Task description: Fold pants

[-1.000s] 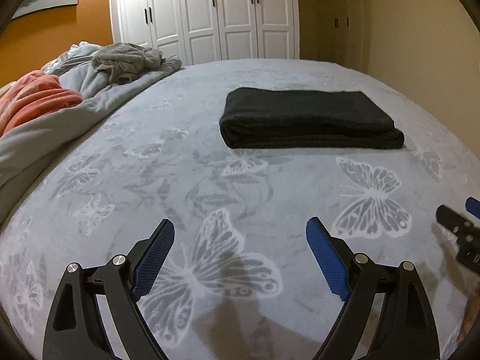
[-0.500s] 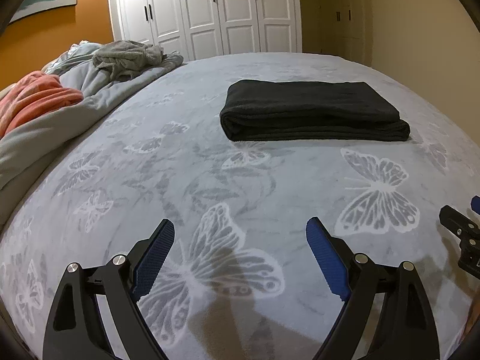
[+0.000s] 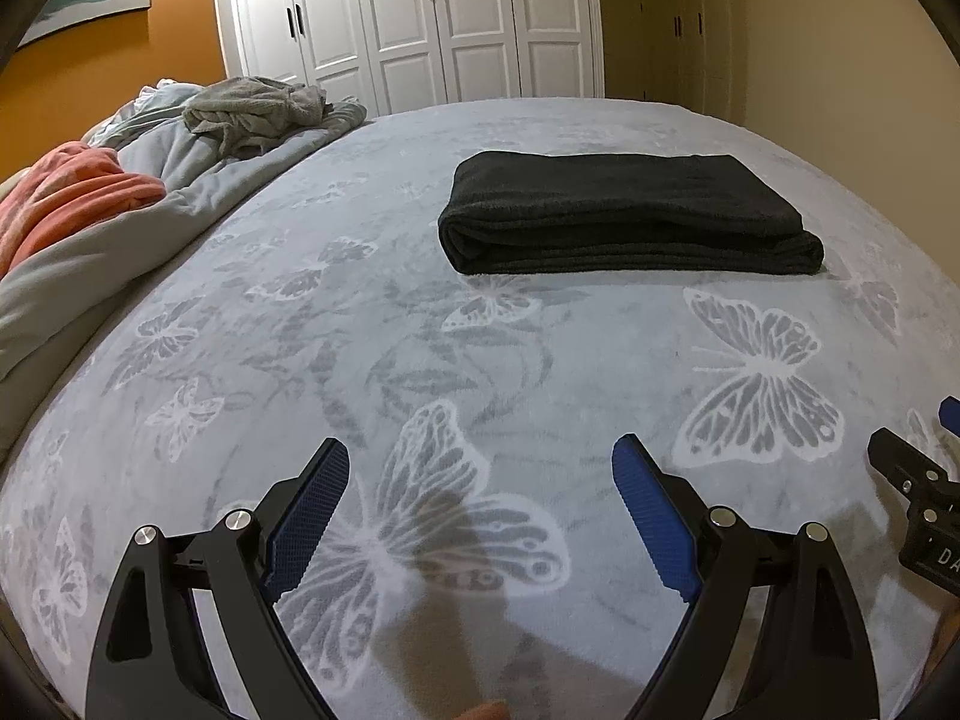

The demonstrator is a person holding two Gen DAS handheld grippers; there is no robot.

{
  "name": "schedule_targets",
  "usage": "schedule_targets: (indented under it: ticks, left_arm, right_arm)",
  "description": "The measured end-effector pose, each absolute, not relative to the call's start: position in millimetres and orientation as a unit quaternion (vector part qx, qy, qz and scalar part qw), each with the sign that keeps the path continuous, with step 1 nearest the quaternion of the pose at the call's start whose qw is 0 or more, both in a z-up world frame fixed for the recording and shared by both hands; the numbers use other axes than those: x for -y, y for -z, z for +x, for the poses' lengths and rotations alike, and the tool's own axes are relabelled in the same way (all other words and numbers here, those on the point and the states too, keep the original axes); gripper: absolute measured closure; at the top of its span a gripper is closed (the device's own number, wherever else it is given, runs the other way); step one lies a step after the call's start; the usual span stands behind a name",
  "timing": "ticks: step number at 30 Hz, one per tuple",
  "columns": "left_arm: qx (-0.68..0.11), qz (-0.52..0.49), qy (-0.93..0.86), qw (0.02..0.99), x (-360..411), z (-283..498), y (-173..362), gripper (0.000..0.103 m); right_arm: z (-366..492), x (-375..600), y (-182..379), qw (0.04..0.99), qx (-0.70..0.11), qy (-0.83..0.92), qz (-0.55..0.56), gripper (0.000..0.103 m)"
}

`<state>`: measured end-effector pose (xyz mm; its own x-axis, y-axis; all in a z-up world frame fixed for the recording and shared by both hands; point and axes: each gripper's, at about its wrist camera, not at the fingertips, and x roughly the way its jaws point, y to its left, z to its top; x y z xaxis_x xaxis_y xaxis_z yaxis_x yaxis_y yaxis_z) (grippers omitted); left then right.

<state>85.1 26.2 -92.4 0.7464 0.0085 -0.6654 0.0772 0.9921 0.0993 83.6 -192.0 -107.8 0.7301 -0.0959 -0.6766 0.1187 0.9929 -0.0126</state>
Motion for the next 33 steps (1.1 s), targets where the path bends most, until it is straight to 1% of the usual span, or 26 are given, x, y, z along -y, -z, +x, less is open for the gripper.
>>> schedule_targets:
  ticks: [7, 33]
  left_arm:
    - [-0.364, 0.048, 0.016, 0.930, -31.5, 87.7, 94.5, 0.016]
    - [-0.359, 0.059, 0.015, 0.931, -26.3, 85.5, 94.3, 0.016]
  right_arm:
    - [84.3, 192.0, 107.9, 0.930, -0.364, 0.058, 0.015, 0.012]
    - [84.0, 191.4, 107.8, 0.929, -0.364, 0.059, 0.015, 0.012]
